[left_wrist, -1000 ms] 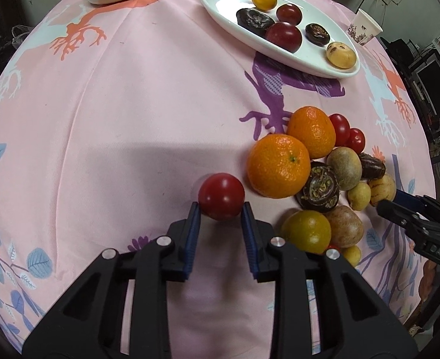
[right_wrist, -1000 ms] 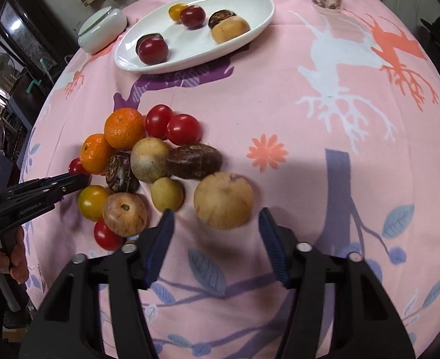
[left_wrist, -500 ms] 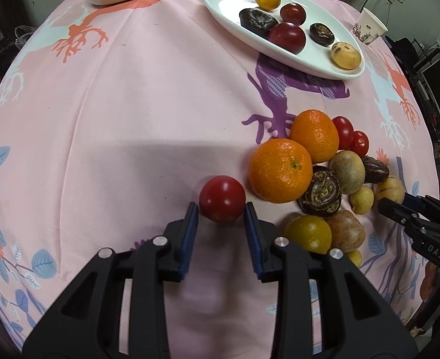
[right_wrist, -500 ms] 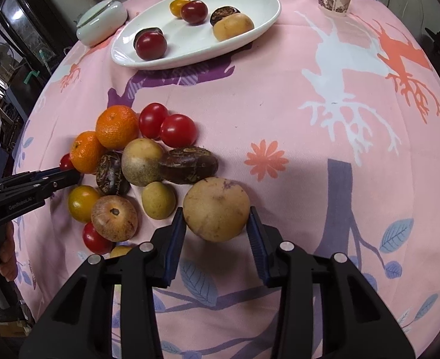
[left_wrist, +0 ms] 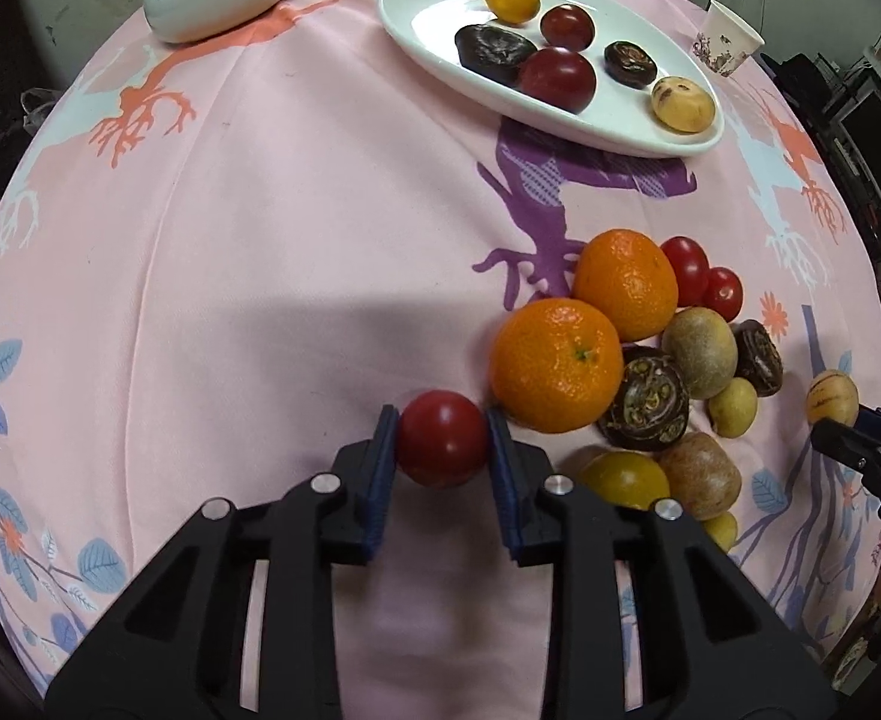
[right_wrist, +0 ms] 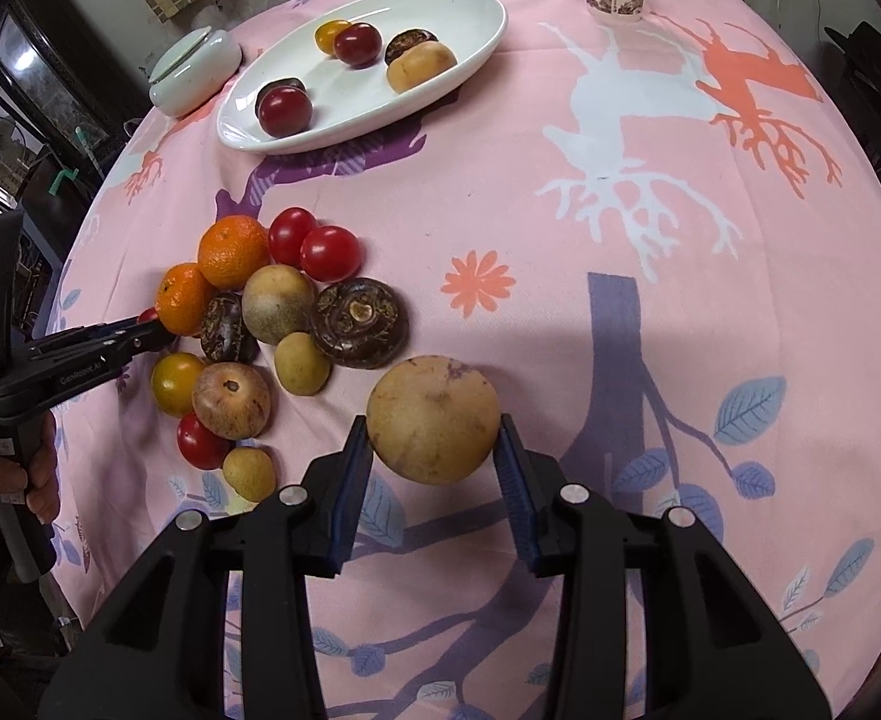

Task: Organize fruits
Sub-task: 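Grasp the red tomato with left tool while right tool grasps pepino melon, then carry both fruits to the white plate and open both tools to release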

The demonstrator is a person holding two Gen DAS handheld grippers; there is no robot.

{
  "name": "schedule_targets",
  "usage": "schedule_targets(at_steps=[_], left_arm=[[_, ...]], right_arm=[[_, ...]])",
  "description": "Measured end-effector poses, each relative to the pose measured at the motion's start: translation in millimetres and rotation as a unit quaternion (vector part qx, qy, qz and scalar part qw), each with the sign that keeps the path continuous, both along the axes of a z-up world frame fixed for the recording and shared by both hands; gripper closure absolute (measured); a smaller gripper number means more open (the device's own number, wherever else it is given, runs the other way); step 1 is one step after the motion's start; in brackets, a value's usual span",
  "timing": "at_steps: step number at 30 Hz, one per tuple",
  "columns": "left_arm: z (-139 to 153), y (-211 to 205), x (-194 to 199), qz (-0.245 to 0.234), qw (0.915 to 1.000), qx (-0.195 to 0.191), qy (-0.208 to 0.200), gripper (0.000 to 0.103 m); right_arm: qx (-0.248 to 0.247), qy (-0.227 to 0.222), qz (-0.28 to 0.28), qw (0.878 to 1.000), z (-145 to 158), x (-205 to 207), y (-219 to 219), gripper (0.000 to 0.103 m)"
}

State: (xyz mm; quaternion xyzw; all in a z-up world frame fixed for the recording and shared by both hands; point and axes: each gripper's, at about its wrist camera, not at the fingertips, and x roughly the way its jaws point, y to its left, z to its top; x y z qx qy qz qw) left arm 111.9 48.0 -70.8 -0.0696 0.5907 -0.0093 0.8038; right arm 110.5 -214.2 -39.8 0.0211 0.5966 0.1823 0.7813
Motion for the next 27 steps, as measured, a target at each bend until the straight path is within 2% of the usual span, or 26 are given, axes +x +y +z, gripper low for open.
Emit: schedule_targets(at_steps=[6, 13, 20, 27], left_arm=[[19.6, 7.5, -9.5, 0.014, 0.9995, -0.022, -0.015, 0.074], [64.9, 13.6, -2.8, 0.023, 0.9969, -0.047, -0.06, 0.074], [104.2, 1.1, 31.4, 0.004, 0.9931, -0.06, -0.101, 0.074], [110.5, -10.3, 77.7, -0.01, 0.9918, -0.058, -0.113, 0.074]], right_arm=[[0.014, -0.013, 0.004, 1.0, 14.3, 6.9, 4.5, 0.062], [0.034, -0.045, 0.011, 0.998, 43.3, 27.6, 8.2, 0.062], [0.055, -0.082, 0.022, 0.995, 72.3, 60.7, 20.3, 0.061], [0.064, -0.103, 0.037, 0.992, 78.9, 103.6, 39.6, 0.061]])
